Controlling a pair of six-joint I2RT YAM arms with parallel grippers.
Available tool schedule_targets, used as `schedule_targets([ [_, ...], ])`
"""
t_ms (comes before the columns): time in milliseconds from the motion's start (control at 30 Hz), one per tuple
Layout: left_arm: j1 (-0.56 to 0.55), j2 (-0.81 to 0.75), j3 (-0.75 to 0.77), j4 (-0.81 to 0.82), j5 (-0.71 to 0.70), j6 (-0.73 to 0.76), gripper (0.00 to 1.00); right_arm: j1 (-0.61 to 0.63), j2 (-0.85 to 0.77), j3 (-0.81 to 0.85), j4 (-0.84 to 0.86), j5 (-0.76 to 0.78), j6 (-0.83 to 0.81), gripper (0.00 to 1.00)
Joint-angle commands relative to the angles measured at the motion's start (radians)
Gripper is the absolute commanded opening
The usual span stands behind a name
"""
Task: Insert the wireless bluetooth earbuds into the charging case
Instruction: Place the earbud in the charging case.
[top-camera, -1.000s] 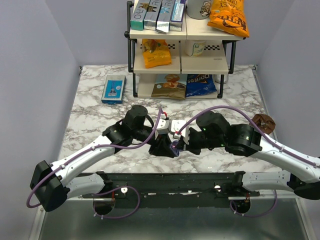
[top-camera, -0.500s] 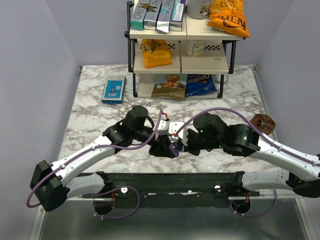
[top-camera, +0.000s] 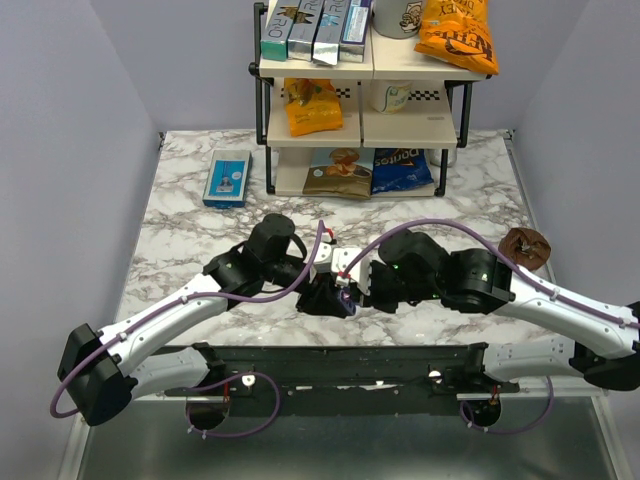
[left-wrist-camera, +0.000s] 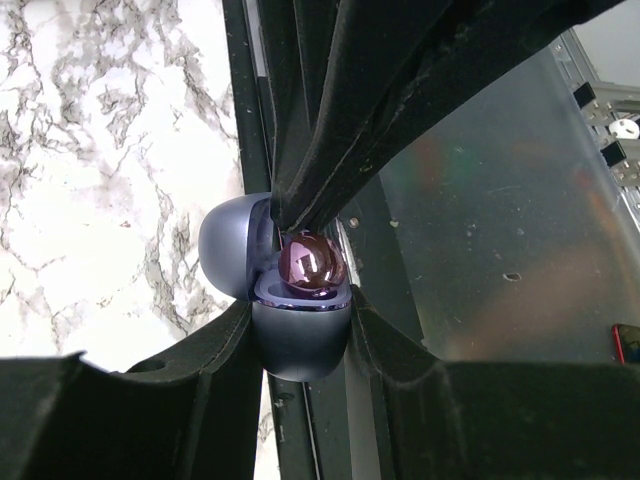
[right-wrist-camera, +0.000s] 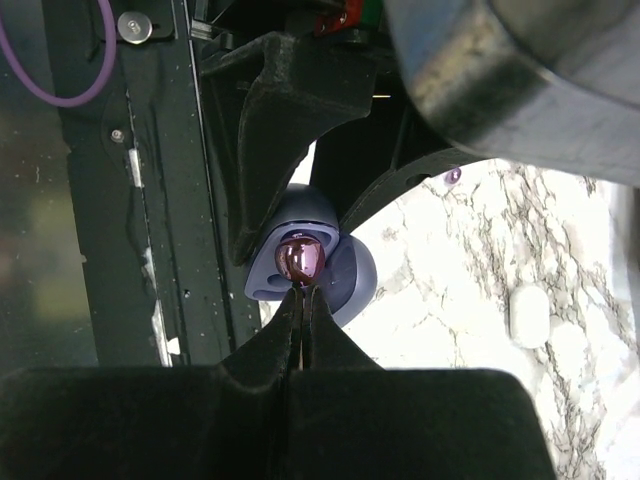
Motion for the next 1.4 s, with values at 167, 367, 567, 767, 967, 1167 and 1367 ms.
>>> schedule_targets([
  [167, -0.007, -0.022, 0.005, 0.042, 0.000, 0.017, 0.00, 0.040, 0.057, 0.032, -0.099, 0.058, -0.017, 0.01],
  [367, -0.016, -0.027, -0.009, 0.053, -0.004, 0.013, 0.00, 0.066, 0.092, 0.056, -0.105, 0.108, -0.017, 0.01],
  [567, -0.018, -0.035, -0.021, 0.067, -0.007, 0.002, 0.00, 0.071, 0.077, 0.067, -0.081, 0.129, -0.011, 0.10],
  [767, -0.019, -0.033, -0.024, 0.079, -0.013, -0.001, 0.00, 0.077, 0.060, 0.063, -0.039, 0.126, -0.002, 0.11],
  [967, -0.019, -0.029, -0.026, 0.105, -0.018, -0.016, 0.00, 0.080, 0.051, 0.060, -0.004, 0.121, -0.002, 0.11],
  [1167, -0.021, -0.024, -0.026, 0.130, -0.019, -0.030, 0.00, 0.085, 0.051, 0.060, 0.030, 0.132, -0.003, 0.09],
  [1367, -0.022, -0.016, -0.024, 0.136, -0.021, -0.033, 0.00, 0.089, 0.056, 0.066, 0.051, 0.142, -0.002, 0.21],
])
